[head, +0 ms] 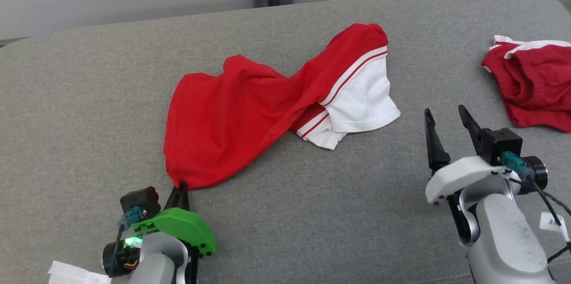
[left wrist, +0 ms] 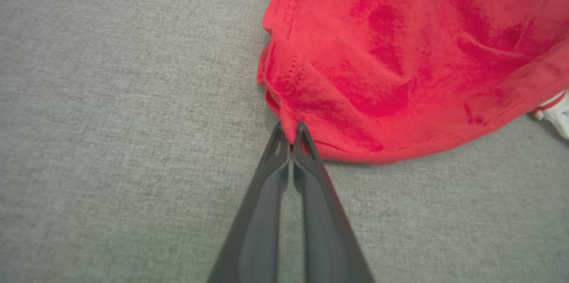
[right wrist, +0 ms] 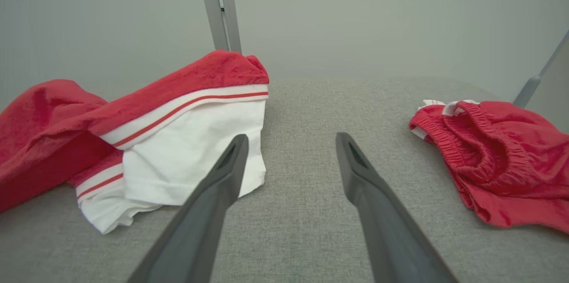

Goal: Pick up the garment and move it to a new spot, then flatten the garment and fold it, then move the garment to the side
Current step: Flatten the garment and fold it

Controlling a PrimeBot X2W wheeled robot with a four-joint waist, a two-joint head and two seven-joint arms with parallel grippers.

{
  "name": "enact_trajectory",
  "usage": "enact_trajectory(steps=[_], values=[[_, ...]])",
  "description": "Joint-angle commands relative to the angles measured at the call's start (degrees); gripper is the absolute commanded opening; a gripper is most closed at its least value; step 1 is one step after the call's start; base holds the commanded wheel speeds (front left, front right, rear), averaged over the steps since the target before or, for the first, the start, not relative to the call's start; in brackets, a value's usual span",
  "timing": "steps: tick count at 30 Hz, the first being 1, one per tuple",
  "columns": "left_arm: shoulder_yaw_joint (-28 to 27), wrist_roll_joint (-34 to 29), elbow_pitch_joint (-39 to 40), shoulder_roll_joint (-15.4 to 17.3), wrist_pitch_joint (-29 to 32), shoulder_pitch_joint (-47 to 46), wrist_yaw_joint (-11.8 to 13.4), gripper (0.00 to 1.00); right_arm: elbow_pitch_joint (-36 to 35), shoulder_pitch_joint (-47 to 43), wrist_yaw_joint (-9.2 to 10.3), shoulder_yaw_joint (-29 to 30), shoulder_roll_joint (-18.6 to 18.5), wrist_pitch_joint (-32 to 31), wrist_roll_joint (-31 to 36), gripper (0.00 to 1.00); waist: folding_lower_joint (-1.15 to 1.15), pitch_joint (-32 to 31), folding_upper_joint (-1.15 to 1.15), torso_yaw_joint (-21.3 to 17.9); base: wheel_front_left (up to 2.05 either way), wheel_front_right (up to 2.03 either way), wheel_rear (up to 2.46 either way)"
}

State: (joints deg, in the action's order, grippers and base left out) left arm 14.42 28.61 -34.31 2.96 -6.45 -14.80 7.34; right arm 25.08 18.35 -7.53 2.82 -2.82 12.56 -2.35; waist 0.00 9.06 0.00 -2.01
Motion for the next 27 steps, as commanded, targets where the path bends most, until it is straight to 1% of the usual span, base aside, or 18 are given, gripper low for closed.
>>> enact_trajectory(steps=[1, 5, 12, 21, 22, 23, 25, 26, 27], values=[[-0.26, 0.41, 0.72, 0.34, -0.43, -0.84, 0.27, 0.0, 1.81, 1.52, 0.1, 0.58, -0.11, -0.7, 0.94, 1.0, 0.0, 0.38, 0.0, 0.91, 0.0, 0.0, 0.0], [0.38, 0.63, 3.25, 0.28, -0.64, -0.97, -0.16, 0.0, 8.32, 5.91, 0.1, 1.78, -0.14, -2.2, 2.88, 1.0, 0.0, 1.05, 0.0, 2.74, 0.0, 0.0, 0.0], [2.04, 0.36, 7.43, 0.19, -0.15, -1.07, 0.24, 0.0, 19.65, 12.4, 0.1, 2.95, -0.18, -3.18, 5.43, 1.0, 0.0, 3.11, 0.0, 5.26, 0.0, 0.0, 0.0], [2.71, 0.86, 10.61, 0.2, -0.04, -0.83, 0.48, 0.0, 30.47, 18.75, 0.1, 4.8, -0.16, -4.39, 7.35, 1.0, 0.0, 4.92, 0.0, 6.39, 0.0, 0.0, 0.0], [2.73, 0.89, 10.91, 0.28, 0.01, -0.78, 0.52, 0.0, 31.65, 19.39, 0.1, 4.83, -0.15, -4.55, 7.19, 0.76, 0.0, 4.99, 0.0, 6.37, 0.0, 0.0, 0.0], [2.75, 0.94, 11.12, 0.34, 0.02, -0.73, 0.56, 0.0, 32.46, 19.79, 0.1, 4.87, -0.15, -4.58, 7.0, 0.46, 0.0, 5.02, 0.0, 6.32, 0.0, 0.0, 0.0], [2.8, 1.08, 11.58, 0.43, 0.06, -0.55, 0.65, 0.0, 34.18, 20.68, 0.1, 4.88, -0.16, -4.36, 6.54, 0.2, 0.0, 4.96, 0.0, 6.16, 0.0, 0.0, 0.0], [2.84, 1.2, 11.87, 0.47, 0.05, -0.42, 0.63, 0.0, 34.98, 21.18, 0.11, 4.96, -0.17, -3.91, 5.86, 0.02, 0.0, 4.87, 0.0, 6.04, 0.0, 0.0, 0.0], [2.82, 1.26, 12.13, 0.5, -0.02, -0.31, 0.58, 0.0, 35.59, 21.59, 0.11, 4.9, -0.19, -3.58, 5.1, 0.0, 0.0, 4.75, 0.0, 5.92, 0.0, 0.0, 0.0]])
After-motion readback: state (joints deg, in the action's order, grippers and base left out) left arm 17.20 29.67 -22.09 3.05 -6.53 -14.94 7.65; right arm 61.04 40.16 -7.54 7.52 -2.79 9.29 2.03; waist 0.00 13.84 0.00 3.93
